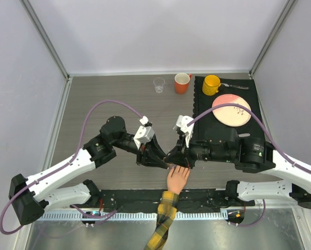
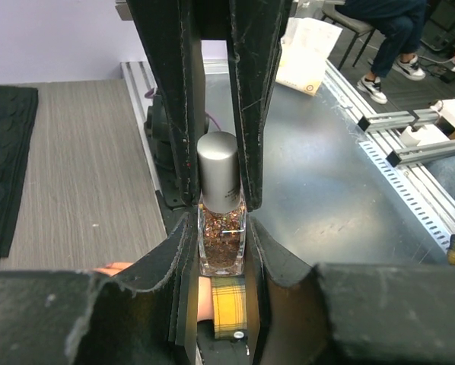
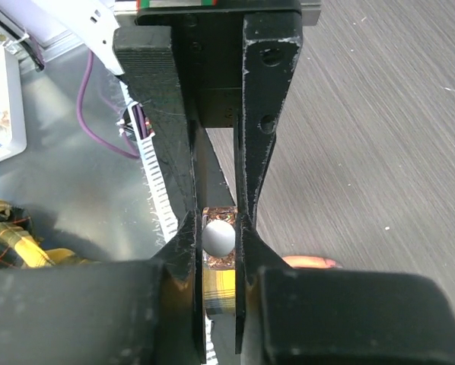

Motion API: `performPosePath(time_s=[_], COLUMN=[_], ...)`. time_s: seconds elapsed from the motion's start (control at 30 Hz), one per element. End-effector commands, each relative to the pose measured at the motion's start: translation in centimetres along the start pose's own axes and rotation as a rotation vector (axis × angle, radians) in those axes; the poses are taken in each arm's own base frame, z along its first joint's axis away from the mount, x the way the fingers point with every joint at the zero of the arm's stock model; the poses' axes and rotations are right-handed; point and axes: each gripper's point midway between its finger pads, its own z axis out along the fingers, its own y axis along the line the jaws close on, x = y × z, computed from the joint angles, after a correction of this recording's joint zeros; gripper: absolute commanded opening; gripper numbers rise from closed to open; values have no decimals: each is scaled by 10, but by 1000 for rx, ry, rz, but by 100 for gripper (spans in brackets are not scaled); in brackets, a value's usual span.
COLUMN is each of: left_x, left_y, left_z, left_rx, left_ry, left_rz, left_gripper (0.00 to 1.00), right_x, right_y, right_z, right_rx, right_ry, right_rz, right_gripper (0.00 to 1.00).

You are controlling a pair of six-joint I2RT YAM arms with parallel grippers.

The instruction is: Paint the nails

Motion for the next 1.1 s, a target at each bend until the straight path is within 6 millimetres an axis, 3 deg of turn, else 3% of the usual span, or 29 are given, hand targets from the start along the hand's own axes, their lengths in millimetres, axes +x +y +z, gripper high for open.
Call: performPosePath(time_s=[0.0,0.13,0.23,0.3,0.33,0.4,0.43,0.5,0.6,0.77,0.8,0.93,1.07], left_x=[-33,-43,-52,-53,-53,-49,-48,-46,-43,-40,-39,-34,-29], left_y=[17,55,81,98,102,108,109,111,113,112,112,105,100], left_z=[-7,-29,-57,-81,-87,-95,-95,-96,-93,-84,-82,-66,-54], left_rx=[-152,-441,-686,-854,-893,-951,-955,-960,-952,-909,-898,-797,-717], left_ry=[-65,-105,-158,-187,-188,-178,-171,-158,-154,-139,-134,-101,-79], left_rz=[134,182,213,215,216,213,213,211,200,182,180,174,171], left_gripper=[0,0,0,0,0,0,0,0,0,0,0,0,0], right_x=[3,17,21,23,26,26,24,14,11,5,3,-1,-17], right_y=[-1,-21,-48,-87,-86,-93,-84,-86,-82,-77,-75,-65,-53], right_z=[10,24,43,55,63,78,82,84,94,85,83,74,50], right_rx=[8,117,289,542,619,781,813,869,832,753,731,631,528], right_ry=[18,59,45,11,-35,-90,-124,-141,-149,-159,-160,-156,-180], right_rz=[5,30,100,150,274,282,311,300,299,295,283,266,247], right_gripper=[1,1,1,1,1,1,1,1,1,4,7,38,57])
